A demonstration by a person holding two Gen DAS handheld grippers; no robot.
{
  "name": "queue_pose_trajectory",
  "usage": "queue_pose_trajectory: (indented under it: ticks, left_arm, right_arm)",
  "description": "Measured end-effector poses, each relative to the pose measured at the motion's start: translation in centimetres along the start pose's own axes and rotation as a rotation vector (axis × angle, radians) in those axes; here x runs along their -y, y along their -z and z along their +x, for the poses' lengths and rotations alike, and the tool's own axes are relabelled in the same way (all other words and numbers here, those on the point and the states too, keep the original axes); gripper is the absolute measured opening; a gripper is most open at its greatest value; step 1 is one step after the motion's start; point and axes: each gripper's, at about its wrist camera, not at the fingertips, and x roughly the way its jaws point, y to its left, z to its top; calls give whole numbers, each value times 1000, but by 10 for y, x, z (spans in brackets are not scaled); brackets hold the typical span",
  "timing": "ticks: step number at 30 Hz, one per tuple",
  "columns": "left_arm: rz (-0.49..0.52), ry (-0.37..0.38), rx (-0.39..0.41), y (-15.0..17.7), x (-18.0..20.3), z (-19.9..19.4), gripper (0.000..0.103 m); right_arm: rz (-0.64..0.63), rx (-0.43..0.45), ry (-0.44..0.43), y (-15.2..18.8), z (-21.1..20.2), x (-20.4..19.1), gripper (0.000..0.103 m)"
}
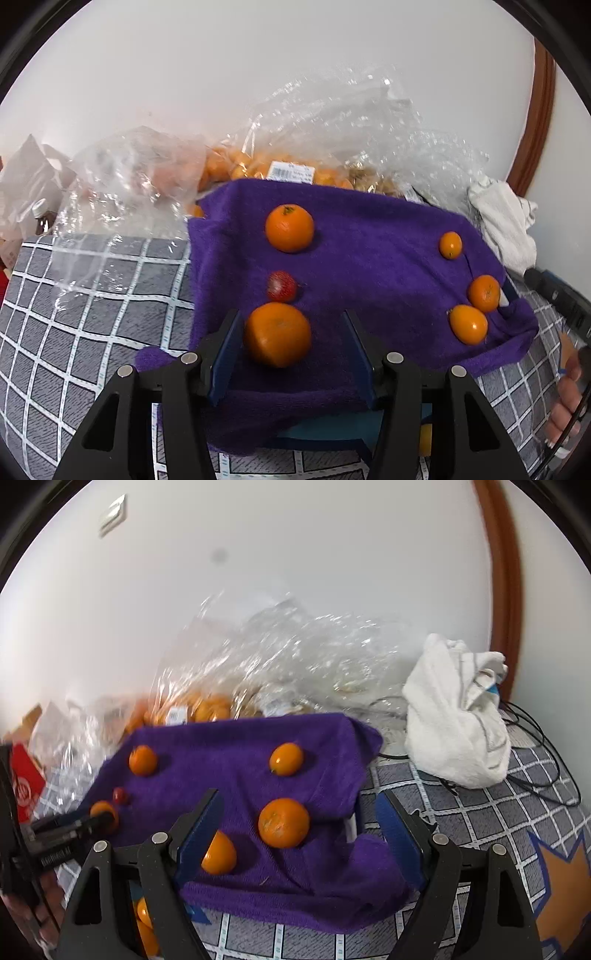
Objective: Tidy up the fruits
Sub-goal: 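Carry both oranges onto the purple towel and open both tools, then move both tools to the fruits by the towel and grasp an orange with the right tool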
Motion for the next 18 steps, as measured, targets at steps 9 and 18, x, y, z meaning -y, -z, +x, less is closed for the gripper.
queue_pose_trajectory:
  ticks: [9,18]
  left_arm:
    - [-32,20,163,-3,-9,-31,51]
    - [-71,145,212,-8,-17,-56,50]
  right_arm:
    - [7,39,-35,-1,-39,-24,83]
    - [-84,49,68,48,-81,-50,81]
